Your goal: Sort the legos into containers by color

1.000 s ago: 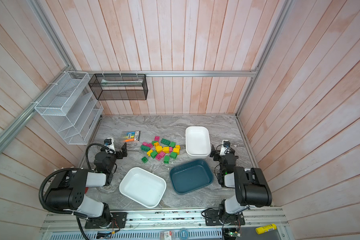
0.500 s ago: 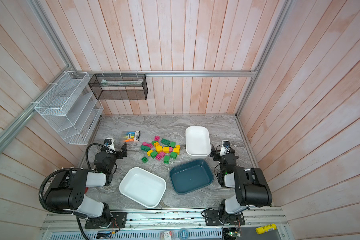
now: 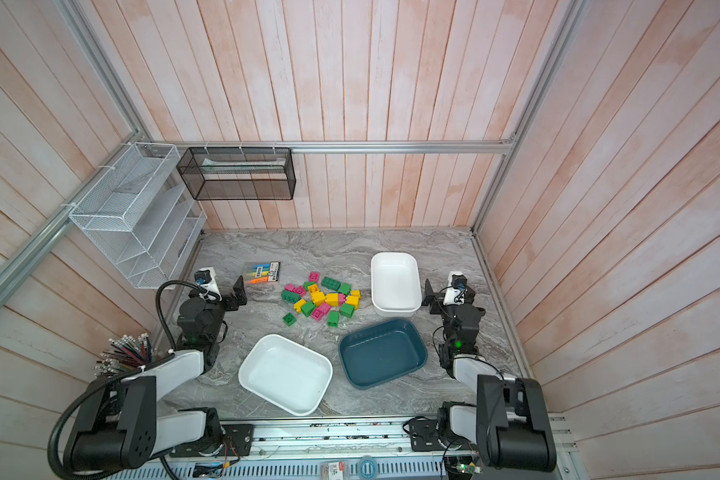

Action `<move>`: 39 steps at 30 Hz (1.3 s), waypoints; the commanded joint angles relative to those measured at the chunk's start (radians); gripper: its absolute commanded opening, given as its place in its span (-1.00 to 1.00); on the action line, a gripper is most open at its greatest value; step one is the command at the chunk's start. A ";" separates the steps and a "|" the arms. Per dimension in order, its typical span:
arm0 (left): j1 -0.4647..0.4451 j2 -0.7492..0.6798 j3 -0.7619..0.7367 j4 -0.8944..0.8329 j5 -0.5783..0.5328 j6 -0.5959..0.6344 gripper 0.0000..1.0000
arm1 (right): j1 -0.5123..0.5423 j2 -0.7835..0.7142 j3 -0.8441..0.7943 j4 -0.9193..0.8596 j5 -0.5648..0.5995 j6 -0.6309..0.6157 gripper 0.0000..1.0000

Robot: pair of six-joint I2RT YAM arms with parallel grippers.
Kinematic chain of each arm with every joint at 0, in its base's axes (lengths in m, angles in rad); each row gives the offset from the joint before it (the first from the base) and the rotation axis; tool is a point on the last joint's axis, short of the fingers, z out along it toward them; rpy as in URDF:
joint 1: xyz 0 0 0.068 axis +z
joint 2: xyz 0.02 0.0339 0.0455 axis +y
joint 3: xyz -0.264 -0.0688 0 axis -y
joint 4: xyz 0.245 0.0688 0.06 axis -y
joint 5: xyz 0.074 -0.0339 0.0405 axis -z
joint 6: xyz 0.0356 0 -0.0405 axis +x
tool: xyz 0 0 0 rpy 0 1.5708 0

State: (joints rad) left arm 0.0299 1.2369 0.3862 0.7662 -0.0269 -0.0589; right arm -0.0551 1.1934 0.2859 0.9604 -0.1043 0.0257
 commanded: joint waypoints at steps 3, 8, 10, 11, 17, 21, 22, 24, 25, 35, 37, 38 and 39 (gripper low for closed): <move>-0.003 -0.119 0.138 -0.381 -0.055 -0.177 0.99 | 0.001 -0.133 0.109 -0.333 -0.122 0.018 0.96; -0.052 -0.107 0.326 -0.742 -0.130 -0.380 0.99 | 0.005 -0.185 0.243 -0.569 -0.291 0.052 0.96; -0.092 -0.082 0.388 -0.856 -0.133 -0.417 0.99 | 0.010 -0.190 0.293 -0.645 -0.366 0.061 0.96; -0.117 -0.070 0.416 -0.904 -0.134 -0.429 0.99 | 0.015 -0.190 0.318 -0.680 -0.405 0.065 0.96; -0.257 -0.006 0.540 -1.121 -0.097 -0.556 0.99 | 0.095 -0.132 0.447 -0.873 -0.533 0.020 0.96; -0.333 0.035 0.543 -1.108 -0.045 -0.699 0.98 | 0.205 -0.082 0.516 -0.950 -0.513 -0.019 0.96; -0.349 0.054 0.553 -1.119 -0.057 -0.729 0.96 | 0.230 -0.067 0.531 -0.964 -0.510 -0.025 0.96; -0.373 0.092 0.568 -1.130 -0.088 -0.801 0.89 | 0.280 -0.036 0.562 -0.984 -0.500 -0.036 0.96; -0.377 0.104 0.568 -1.128 -0.098 -0.830 0.88 | 0.300 -0.025 0.573 -0.989 -0.493 -0.040 0.96; -0.429 0.336 0.652 -1.137 -0.182 -1.074 0.60 | 0.403 0.083 0.621 -0.978 -0.462 -0.055 0.96; -0.432 0.380 0.669 -1.136 -0.185 -1.105 0.54 | 0.404 0.092 0.620 -0.978 -0.457 -0.056 0.96; -0.432 0.405 0.680 -1.133 -0.185 -1.115 0.53 | 0.404 0.098 0.618 -0.977 -0.454 -0.059 0.96; -0.433 0.430 0.693 -1.128 -0.181 -1.120 0.51 | 0.404 0.101 0.618 -0.978 -0.452 -0.058 0.96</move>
State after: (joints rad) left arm -0.3988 1.6161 1.0405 -0.3534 -0.1703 -1.1004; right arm 0.3439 1.2827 0.8825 -0.0017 -0.5735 -0.0162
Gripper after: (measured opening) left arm 0.759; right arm 0.980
